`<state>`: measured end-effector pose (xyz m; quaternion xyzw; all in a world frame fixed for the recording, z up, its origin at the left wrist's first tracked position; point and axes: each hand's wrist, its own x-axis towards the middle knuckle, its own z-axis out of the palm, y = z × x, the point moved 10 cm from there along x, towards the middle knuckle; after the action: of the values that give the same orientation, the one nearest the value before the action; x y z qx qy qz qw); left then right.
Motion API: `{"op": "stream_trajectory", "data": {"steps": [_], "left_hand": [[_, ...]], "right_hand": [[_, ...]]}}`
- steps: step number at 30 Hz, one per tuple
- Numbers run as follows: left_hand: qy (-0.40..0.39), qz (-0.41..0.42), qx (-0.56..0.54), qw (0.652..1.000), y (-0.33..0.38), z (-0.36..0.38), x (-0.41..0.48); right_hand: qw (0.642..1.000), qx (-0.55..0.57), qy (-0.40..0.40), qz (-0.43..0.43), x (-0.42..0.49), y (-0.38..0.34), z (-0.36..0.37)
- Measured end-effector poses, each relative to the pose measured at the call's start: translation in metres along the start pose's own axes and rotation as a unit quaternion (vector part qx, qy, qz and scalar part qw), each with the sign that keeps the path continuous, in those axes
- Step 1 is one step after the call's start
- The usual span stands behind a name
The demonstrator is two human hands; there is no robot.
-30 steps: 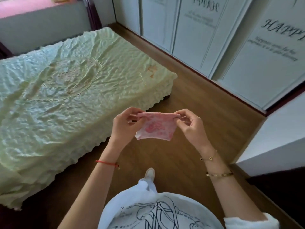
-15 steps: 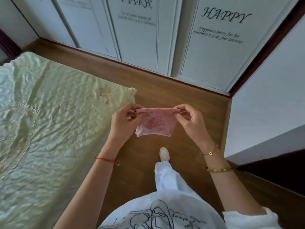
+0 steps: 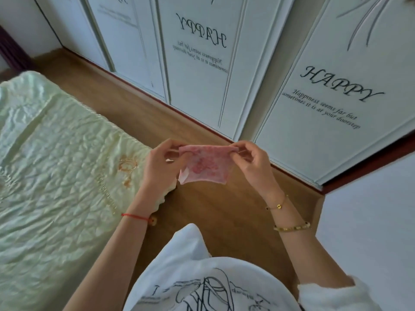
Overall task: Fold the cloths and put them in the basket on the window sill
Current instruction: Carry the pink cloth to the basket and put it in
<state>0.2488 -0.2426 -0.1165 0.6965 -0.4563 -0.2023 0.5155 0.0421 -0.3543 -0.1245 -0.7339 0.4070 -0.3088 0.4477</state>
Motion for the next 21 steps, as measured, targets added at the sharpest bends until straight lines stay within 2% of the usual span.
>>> {"op": "stream_trajectory", "data": {"steps": [8,15,21], "left_hand": [[0.043,-0.040,0.001,0.998,-0.054,0.008,0.180],[0.078,-0.054,-0.002,0.996,-0.093,-0.021,0.357],[0.113,-0.076,0.016,0.991,-0.132,-0.057,0.477]], "right_hand": [[0.999,0.010,-0.049,-0.012,0.213,0.023,0.035],[0.996,0.026,-0.080,-0.032,0.410,0.008,0.083],[0.991,0.033,-0.126,-0.029,0.546,-0.007,0.141]]}}
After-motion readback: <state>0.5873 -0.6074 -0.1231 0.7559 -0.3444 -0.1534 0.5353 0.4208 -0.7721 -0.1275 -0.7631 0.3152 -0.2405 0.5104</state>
